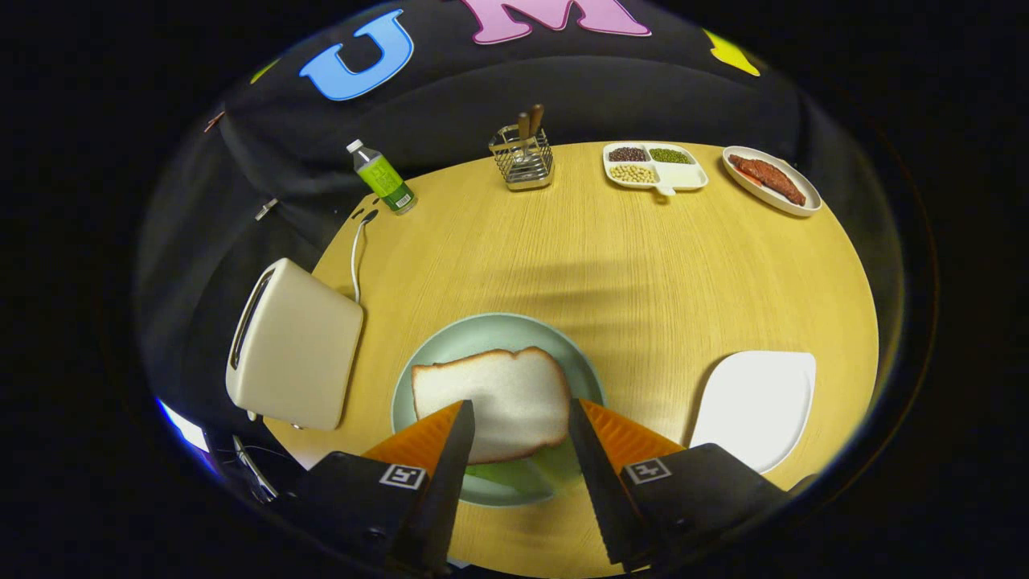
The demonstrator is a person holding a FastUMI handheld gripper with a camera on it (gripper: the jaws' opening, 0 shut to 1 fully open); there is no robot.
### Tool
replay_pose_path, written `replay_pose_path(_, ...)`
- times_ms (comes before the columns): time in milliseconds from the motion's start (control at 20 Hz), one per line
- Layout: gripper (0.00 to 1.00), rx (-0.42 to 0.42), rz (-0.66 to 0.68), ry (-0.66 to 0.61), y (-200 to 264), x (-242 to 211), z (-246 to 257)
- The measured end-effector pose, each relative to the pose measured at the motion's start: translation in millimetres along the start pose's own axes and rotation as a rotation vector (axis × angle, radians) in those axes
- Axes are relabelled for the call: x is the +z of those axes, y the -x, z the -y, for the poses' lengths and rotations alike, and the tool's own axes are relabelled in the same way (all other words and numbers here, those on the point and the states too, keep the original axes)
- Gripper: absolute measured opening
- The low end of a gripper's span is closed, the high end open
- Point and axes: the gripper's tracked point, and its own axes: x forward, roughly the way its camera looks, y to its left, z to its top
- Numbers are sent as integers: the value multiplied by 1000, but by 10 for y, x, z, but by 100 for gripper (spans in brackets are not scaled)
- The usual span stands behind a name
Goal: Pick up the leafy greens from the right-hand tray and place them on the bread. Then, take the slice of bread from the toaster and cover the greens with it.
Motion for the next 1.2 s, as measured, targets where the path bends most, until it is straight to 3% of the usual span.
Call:
replay_pose_path(100, 96, -5, 31, 36, 104, 66, 76)
replay_pose_path(150, 98, -5, 50, 46, 185, 109, 103)
replay_pose_path(500, 99, -98, 298, 136, 1069, 677, 315)
replay_pose_path(800, 98, -227, 591, 101, 2083, 1235, 376)
replay_pose_path(1000, 98, -305, 755, 90, 2792, 1356, 395)
replay_pose_path(1200, 98, -371, 854, 66, 3222, 1231, 388)
